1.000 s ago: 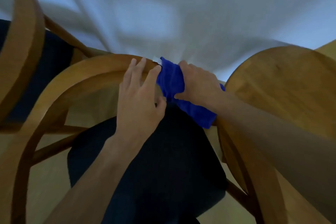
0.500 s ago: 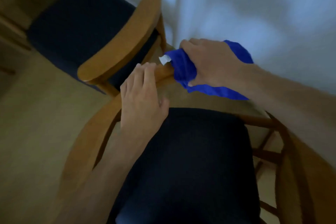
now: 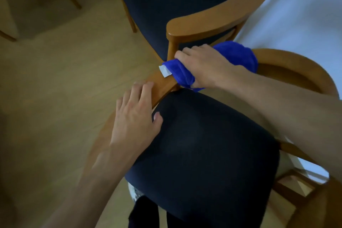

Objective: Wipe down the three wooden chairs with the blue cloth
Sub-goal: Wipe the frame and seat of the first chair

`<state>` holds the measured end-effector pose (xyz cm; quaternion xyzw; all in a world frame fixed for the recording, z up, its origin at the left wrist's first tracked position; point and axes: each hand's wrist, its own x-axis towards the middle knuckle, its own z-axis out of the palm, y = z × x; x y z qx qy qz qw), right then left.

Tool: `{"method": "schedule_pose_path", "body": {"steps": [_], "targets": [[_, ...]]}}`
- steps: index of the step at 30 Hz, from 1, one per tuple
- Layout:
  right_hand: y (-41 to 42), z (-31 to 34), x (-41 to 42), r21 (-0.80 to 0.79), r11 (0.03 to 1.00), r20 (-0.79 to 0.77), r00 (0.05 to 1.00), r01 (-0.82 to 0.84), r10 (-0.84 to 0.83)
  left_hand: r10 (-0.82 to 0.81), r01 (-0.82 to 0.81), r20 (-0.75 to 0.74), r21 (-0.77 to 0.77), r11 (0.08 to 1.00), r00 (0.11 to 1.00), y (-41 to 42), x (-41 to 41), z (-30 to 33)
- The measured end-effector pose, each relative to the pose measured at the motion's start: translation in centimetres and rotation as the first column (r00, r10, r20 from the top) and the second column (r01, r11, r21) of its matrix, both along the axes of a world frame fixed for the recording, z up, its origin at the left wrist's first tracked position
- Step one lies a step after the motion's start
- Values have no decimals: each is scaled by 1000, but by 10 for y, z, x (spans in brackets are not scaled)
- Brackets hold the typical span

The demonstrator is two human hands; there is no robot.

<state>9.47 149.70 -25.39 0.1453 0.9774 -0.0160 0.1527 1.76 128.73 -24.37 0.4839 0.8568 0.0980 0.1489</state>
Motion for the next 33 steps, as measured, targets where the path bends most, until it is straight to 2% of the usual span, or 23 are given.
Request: {"method": "schedule_pose_path", "body": {"steps": [6,9,11,13,20,24,28,33], "targets": [[31,26,41,79,980,207,959,181,-194,-63,63,-10,2,998,998,-18,2,3],[18,19,31,158,973,146,970,170,-193,-53,53,11,23,998,999,-35,7,13],[0,13,10,85,981,90,980,172,-179,-18,17,26,28,999,1000,-55,7,20],[-21,5,-10,30,993,31,993,112,-113,41,-43,45,35,998,998,-76,4,22],[-84,-3,-39,44,983,-47,983,-177,179,194,-192,59,-39,981,979,-144,-15,11],[-143,-3,-54,44,947,-42,947,-318,320,271,-266,108,-55,962,956,-175,-16,6],[-203,-9,-57,30,903,-111,896,-429,429,319,-318,182,-37,947,930,-205,-13,5],[-268,-14,-47,-6,830,-192,815,-558,547,411,-404,271,-85,911,870,-237,-3,-4]]}}
